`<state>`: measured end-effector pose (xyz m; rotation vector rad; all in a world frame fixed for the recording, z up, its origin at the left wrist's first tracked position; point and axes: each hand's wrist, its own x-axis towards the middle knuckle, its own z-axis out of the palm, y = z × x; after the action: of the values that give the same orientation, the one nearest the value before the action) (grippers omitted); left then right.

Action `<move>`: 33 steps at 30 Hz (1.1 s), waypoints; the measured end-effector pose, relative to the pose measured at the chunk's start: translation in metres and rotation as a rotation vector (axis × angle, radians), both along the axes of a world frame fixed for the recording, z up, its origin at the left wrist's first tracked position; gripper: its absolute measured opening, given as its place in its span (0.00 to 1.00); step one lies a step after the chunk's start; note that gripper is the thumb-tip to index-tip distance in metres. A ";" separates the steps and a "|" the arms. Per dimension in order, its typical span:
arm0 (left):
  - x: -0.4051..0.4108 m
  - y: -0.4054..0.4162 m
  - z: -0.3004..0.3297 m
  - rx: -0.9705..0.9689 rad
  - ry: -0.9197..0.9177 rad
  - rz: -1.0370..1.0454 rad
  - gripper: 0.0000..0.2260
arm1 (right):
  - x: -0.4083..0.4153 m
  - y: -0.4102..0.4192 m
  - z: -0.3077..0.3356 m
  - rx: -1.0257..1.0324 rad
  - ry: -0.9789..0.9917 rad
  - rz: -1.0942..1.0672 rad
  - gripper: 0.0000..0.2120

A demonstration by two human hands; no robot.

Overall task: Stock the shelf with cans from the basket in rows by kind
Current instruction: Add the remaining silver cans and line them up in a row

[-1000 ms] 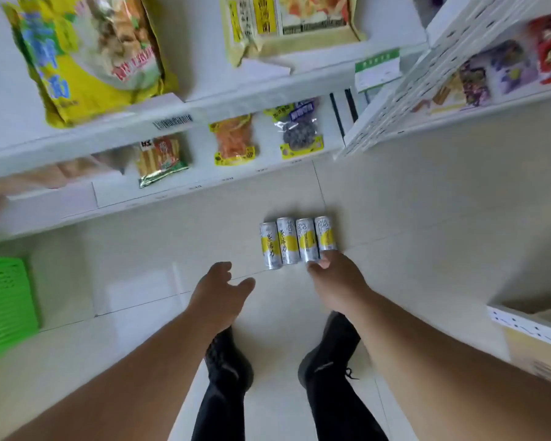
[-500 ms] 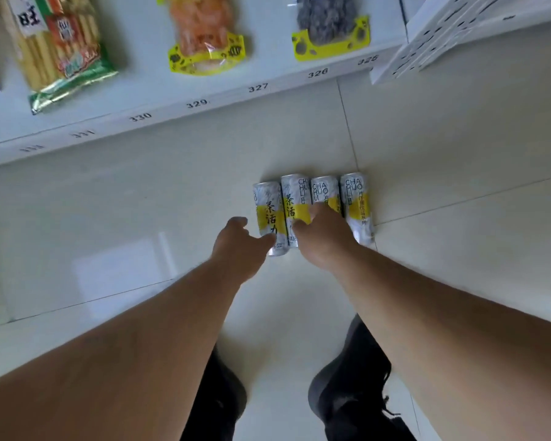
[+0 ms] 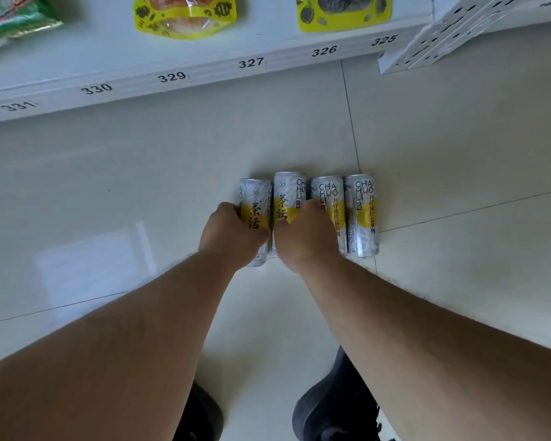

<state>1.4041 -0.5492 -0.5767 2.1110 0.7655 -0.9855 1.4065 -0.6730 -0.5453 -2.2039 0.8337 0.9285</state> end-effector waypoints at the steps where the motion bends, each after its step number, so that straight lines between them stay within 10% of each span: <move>1: 0.000 0.005 0.000 0.011 0.005 -0.009 0.16 | 0.000 0.004 -0.002 -0.015 0.001 -0.005 0.15; 12: 0.005 0.046 0.000 -0.021 -0.018 0.015 0.15 | 0.012 0.040 -0.042 -0.094 0.046 -0.100 0.27; 17: 0.004 0.051 0.044 -0.062 -0.015 0.073 0.17 | 0.002 0.014 -0.008 0.131 0.008 -0.263 0.13; 33: 0.026 0.035 0.503 -0.213 -0.235 0.084 0.17 | 0.031 -0.039 0.443 0.566 -0.141 -0.217 0.15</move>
<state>1.4305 -0.5139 -0.0738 1.9502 0.5985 -0.7236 1.4378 -0.7122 -0.1026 -1.6328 0.6310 0.7745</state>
